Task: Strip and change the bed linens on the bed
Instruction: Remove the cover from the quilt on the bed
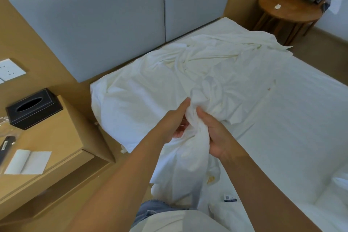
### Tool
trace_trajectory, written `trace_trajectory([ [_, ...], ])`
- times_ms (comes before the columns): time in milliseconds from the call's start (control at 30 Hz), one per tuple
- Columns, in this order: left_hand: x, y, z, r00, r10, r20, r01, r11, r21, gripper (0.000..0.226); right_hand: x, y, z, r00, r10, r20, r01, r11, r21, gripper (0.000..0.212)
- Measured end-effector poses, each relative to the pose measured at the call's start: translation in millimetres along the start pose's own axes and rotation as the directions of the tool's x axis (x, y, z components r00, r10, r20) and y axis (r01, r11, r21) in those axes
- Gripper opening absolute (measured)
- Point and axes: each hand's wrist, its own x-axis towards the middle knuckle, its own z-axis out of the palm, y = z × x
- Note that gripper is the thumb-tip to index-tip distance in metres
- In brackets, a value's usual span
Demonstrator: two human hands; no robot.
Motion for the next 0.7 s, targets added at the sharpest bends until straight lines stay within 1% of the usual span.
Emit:
trace_trajectory([
  [67,-1,5,4,0.999,0.035,-0.013,-0.035,0.999,-0.025,0.039,-4,5,-1,1.000,-0.002,-0.022,0.001,1.000,-0.021,0.055],
  [100,-2,10,7,0.997,0.069,-0.029,-0.069,0.997,-0.018,0.029,-6,7,-2,1.000,-0.006,-0.031,0.005,1.000,-0.021,0.052],
  [133,-2,14,8,0.989,0.133,-0.061,-0.133,0.991,0.016,0.024,-8,8,-3,0.999,-0.017,-0.036,0.016,1.000,-0.013,0.048],
  [167,-3,20,11,0.965,0.237,-0.112,-0.227,0.969,0.093,0.025,-9,9,-3,0.999,-0.032,-0.042,0.032,0.999,-0.002,0.044],
  [200,-6,27,14,0.917,0.367,-0.156,-0.334,0.920,0.205,0.031,-10,11,-3,0.998,-0.045,-0.052,0.045,0.999,0.005,0.043],
  [233,-10,34,21,0.857,0.494,-0.145,-0.432,0.843,0.321,0.038,-11,12,-4,0.997,-0.055,-0.061,0.055,0.998,0.006,0.045],
  [267,-15,42,28,0.812,0.581,-0.058,-0.509,0.753,0.417,0.043,-11,14,-4,0.995,-0.065,-0.072,0.065,0.998,-0.002,0.049],
  [300,-21,48,38,0.783,0.618,0.072,-0.570,0.665,0.482,0.047,-10,15,-3,0.993,-0.077,-0.086,0.077,0.997,-0.004,0.052],
  [333,-26,53,49,0.763,0.616,0.196,-0.615,0.601,0.510,0.049,-10,16,-3,0.992,-0.088,-0.095,0.089,0.996,0.005,0.051],
  [367,-29,55,57,0.750,0.600,0.278,-0.645,0.570,0.508,0.050,-9,15,-3,0.990,-0.099,-0.099,0.101,0.995,0.011,0.045],
  [400,-29,57,61,0.753,0.590,0.292,-0.648,0.587,0.486,0.051,-8,13,-4,0.988,-0.112,-0.106,0.112,0.994,-0.007,0.035],
  [433,-28,57,59,0.777,0.584,0.235,-0.622,0.651,0.435,0.051,-7,10,-4,0.984,-0.121,-0.128,0.114,0.991,-0.064,0.024],
  [467,-26,57,53,0.804,0.577,0.142,-0.585,0.727,0.359,0.049,-7,7,-4,0.976,-0.137,-0.170,0.111,0.982,-0.153,0.019],
  [500,-22,57,44,0.832,0.554,0.041,-0.541,0.792,0.284,0.044,-7,3,-6,0.964,-0.165,-0.211,0.114,0.966,-0.231,0.020],
  [533,-17,53,34,0.858,0.511,-0.045,-0.486,0.839,0.244,0.037,-7,0,-9,0.952,-0.193,-0.238,0.124,0.954,-0.274,0.024],
  [567,-10,47,24,0.882,0.459,-0.109,-0.420,0.869,0.262,0.035,-8,-2,-11,0.944,-0.216,-0.250,0.141,0.948,-0.287,0.028],
  [600,-7,39,15,0.913,0.382,-0.145,-0.333,0.901,0.278,0.041,-9,-5,-13,0.939,-0.234,-0.253,0.158,0.944,-0.289,0.031],
  [633,-5,30,9,0.949,0.276,-0.152,-0.231,0.937,0.263,0.052,-9,-6,-15,0.933,-0.249,-0.259,0.170,0.941,-0.291,0.034],
  [667,-3,22,5,0.978,0.161,-0.128,-0.128,0.963,0.238,0.061,-9,-7,-16,0.930,-0.251,-0.268,0.173,0.943,-0.285,0.036],
  [700,0,14,4,0.993,0.070,-0.091,-0.048,0.973,0.228,0.066,-9,-7,-17,0.932,-0.240,-0.273,0.166,0.949,-0.266,0.038],
])
